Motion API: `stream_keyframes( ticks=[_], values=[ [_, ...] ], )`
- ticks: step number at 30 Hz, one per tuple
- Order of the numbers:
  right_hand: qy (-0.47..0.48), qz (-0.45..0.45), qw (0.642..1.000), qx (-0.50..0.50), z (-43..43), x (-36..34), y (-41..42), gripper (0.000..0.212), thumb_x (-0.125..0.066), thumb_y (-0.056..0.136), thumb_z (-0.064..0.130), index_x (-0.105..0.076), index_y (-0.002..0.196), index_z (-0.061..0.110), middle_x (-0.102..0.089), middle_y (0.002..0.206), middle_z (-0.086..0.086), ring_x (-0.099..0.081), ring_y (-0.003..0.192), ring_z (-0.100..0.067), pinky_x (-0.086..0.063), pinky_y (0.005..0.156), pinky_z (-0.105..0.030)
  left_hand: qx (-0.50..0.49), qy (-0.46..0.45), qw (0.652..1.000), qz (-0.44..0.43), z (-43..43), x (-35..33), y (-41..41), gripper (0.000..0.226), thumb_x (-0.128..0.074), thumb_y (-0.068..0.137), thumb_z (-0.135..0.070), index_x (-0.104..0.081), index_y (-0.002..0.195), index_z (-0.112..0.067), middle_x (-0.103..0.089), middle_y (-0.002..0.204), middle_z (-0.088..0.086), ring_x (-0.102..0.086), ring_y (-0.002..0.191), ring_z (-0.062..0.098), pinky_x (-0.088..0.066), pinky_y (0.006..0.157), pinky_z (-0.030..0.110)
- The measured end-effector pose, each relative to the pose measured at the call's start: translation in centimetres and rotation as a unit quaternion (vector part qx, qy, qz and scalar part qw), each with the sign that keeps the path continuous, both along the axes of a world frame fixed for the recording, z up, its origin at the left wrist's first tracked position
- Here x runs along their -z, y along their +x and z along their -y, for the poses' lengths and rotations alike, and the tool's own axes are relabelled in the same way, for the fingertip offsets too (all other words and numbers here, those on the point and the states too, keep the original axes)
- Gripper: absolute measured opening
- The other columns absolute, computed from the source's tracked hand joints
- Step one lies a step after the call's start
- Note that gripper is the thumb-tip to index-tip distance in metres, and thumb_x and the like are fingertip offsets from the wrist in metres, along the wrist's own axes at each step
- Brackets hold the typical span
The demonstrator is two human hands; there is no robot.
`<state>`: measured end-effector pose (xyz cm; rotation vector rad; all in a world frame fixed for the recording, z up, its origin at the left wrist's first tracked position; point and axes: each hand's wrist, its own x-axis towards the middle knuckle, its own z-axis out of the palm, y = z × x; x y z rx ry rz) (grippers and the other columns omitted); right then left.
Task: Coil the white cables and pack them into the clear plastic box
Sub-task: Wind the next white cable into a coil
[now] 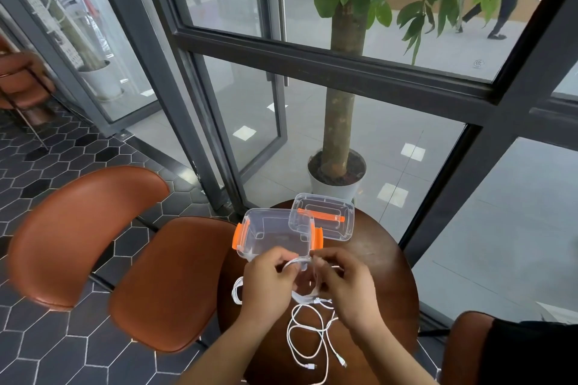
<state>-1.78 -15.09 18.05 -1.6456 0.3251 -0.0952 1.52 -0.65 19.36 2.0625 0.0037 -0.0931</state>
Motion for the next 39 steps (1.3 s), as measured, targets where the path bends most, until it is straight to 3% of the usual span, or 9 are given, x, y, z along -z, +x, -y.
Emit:
stream_keyframes(
  ticks=[2,6,10,15,20,24,28,34,39],
  values=[
    [-0.033,-0.001,0.998,-0.054,0.0,-0.2,0.2,0.011,-0.071,0.089,0.007,-0.072,0.089,0.018,-0.076,0.078,-0.004,-0.074,0.07,-0.024,-0.062,0.07,-0.047,0.007,-0.023,1.0,-0.02,0.1,-0.1,-0.1,0.016,-0.068,0.09,-0.005,-0.075,0.087,-0.019,-0.075,0.077,-0.004,-0.07,0.061,0.01,-0.055,0.057,0.021],
    [-0.009,-0.014,0.998,-0.065,0.9,-0.1,0.6,0.023,-0.081,0.081,0.006,-0.068,0.097,0.016,-0.075,0.083,-0.008,-0.073,0.071,-0.022,-0.061,0.065,-0.035,0.01,-0.099,0.992,-0.078,0.3,-0.6,-0.8,0.022,-0.064,0.09,0.001,-0.075,0.099,-0.016,-0.076,0.08,0.0,-0.073,0.067,0.015,-0.057,0.062,0.023],
    [-0.003,-0.031,0.994,-0.106,1.7,0.8,0.2,0.024,-0.082,0.081,0.012,-0.071,0.101,0.017,-0.076,0.088,-0.01,-0.072,0.079,-0.031,-0.062,0.071,-0.041,0.022,-0.185,0.971,-0.152,-0.1,-1.1,-1.1,0.036,-0.057,0.084,0.01,-0.077,0.102,-0.015,-0.076,0.081,0.011,-0.07,0.068,0.023,-0.059,0.07,0.034],
    [-0.007,-0.049,0.992,-0.116,1.5,1.7,-0.1,0.035,-0.086,0.075,0.013,-0.071,0.106,0.023,-0.076,0.096,-0.006,-0.072,0.09,-0.028,-0.062,0.081,-0.041,0.036,-0.174,0.97,-0.166,-0.6,-0.7,-1.1,0.038,-0.055,0.087,0.007,-0.078,0.105,-0.018,-0.078,0.091,0.006,-0.074,0.082,0.024,-0.061,0.081,0.039],
    [0.004,-0.068,0.992,-0.105,1.4,2.0,-0.1,0.031,-0.083,0.075,0.006,-0.073,0.103,0.016,-0.077,0.093,-0.008,-0.074,0.087,-0.026,-0.063,0.077,-0.038,-0.023,-0.193,0.959,-0.207,-1.5,0.8,-0.6,0.027,-0.059,0.093,-0.002,-0.076,0.109,-0.015,-0.078,0.1,0.006,-0.076,0.09,0.023,-0.059,0.09,0.045],
    [0.019,-0.075,0.994,-0.08,1.3,2.1,0.1,0.024,-0.081,0.076,-0.003,-0.075,0.095,0.01,-0.076,0.086,-0.012,-0.071,0.073,-0.02,-0.055,0.062,-0.024,-0.056,-0.262,0.924,-0.273,-2.1,1.8,-0.3,0.023,-0.051,0.102,-0.013,-0.072,0.11,-0.007,-0.078,0.099,0.013,-0.076,0.092,0.03,-0.061,0.082,0.042],
    [0.029,-0.097,0.993,-0.06,1.0,3.2,0.7,0.025,-0.08,0.076,-0.007,-0.074,0.095,0.006,-0.076,0.086,-0.018,-0.069,0.07,-0.02,-0.053,0.059,-0.021,-0.058,-0.28,0.906,-0.311,-3.1,3.8,-0.7,0.024,-0.05,0.103,-0.012,-0.069,0.116,-0.007,-0.077,0.102,0.016,-0.075,0.094,0.033,-0.061,0.082,0.044],
    [0.019,-0.142,0.987,-0.078,-1.0,5.6,1.7,0.006,-0.074,0.087,0.001,-0.075,0.092,0.0,-0.075,0.081,-0.02,-0.069,0.066,-0.018,-0.06,0.061,-0.03,-0.117,-0.244,0.928,-0.256,-4.3,6.0,-1.3,0.019,-0.065,0.091,0.002,-0.075,0.104,-0.007,-0.078,0.092,0.015,-0.075,0.079,0.027,-0.059,0.064,0.031],
    [-0.01,-0.186,0.976,-0.113,-3.2,8.0,2.7,0.014,-0.067,0.085,-0.009,-0.074,0.092,0.001,-0.075,0.078,-0.016,-0.073,0.068,-0.025,-0.065,0.071,-0.045,-0.166,-0.235,0.922,-0.26,-6.5,8.4,-0.9,0.016,-0.067,0.089,0.005,-0.076,0.099,-0.004,-0.077,0.091,0.018,-0.073,0.079,0.027,-0.062,0.065,0.035]
  ],
)
